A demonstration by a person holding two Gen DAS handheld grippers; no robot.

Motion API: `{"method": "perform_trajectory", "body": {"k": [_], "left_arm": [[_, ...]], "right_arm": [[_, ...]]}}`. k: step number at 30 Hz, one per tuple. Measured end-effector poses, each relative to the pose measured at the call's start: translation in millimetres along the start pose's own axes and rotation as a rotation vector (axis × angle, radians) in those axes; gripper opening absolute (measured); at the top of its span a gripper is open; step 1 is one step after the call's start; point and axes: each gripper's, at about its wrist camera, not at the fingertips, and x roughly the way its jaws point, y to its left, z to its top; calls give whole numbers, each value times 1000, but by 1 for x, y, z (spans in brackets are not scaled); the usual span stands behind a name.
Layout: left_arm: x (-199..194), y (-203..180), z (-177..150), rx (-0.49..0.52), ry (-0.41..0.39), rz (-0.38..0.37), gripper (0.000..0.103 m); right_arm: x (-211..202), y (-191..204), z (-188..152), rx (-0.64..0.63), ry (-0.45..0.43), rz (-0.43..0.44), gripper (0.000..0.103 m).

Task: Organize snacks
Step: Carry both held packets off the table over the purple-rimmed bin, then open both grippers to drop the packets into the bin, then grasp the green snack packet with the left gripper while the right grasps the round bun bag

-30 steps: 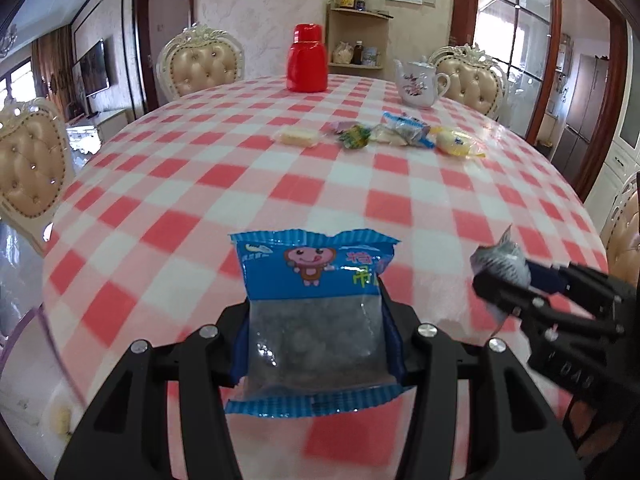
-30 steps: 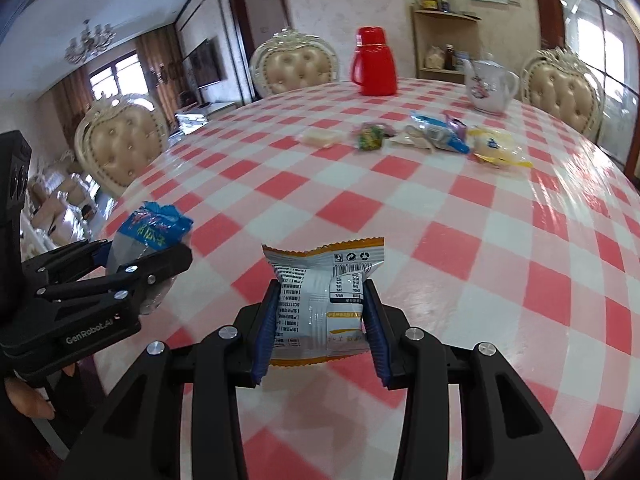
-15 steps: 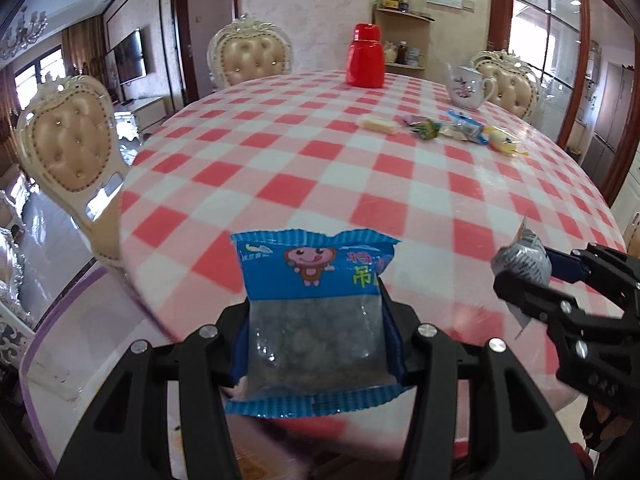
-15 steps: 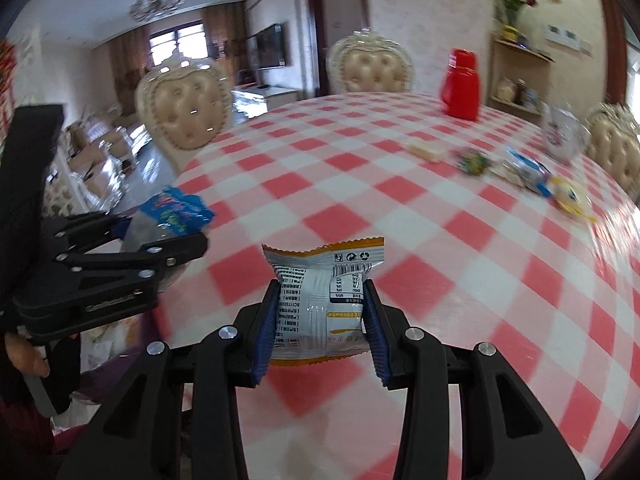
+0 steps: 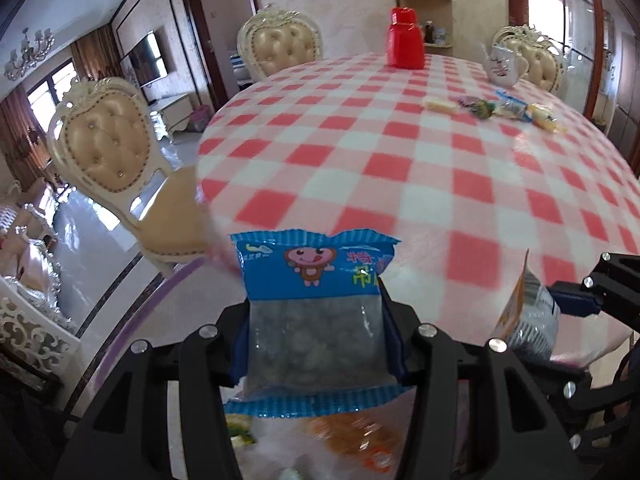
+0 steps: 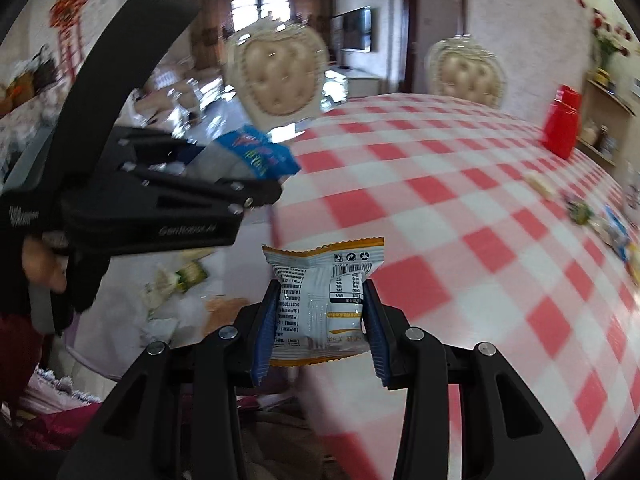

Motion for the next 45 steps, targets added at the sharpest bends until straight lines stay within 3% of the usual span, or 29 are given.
{"method": "perform_trajectory", "body": {"k": [8, 17, 18, 19, 22, 25, 29, 33, 37, 41, 45], "left_arm": [[22, 53, -36, -62, 117, 37, 52], [34, 71, -44, -82, 162, 71, 55], [34, 72, -44, -89, 164, 69, 62], [32, 73, -43, -98, 159, 76, 77], [26, 73, -39, -120, 136, 94, 82], [25, 70, -35, -145, 123, 91, 86], [24, 55, -26, -180, 71, 65, 87], [13, 24, -2, -214, -24, -8, 98], [10, -31, 48, -179, -107, -106, 101], [43, -88, 104, -198, -92, -222, 101], [99, -147, 148, -277, -39, -252, 101]], "right_arm": [[26, 65, 4, -151, 54, 107, 40], [28, 80, -3, -158, 57, 192, 41], [26, 78, -4, -150, 54, 197, 45], [24, 76, -4, -140, 47, 198, 54], [14, 62, -3, -98, -3, 196, 67], [4, 39, -3, -26, -42, 186, 76], [-8, -8, -11, 105, -83, 75, 86], [-21, -63, -24, 230, -109, -30, 87], [-39, -123, -42, 345, -110, -186, 87], [-61, -193, -66, 514, -110, -282, 87], [-80, -271, -88, 625, -88, -427, 87]]}}
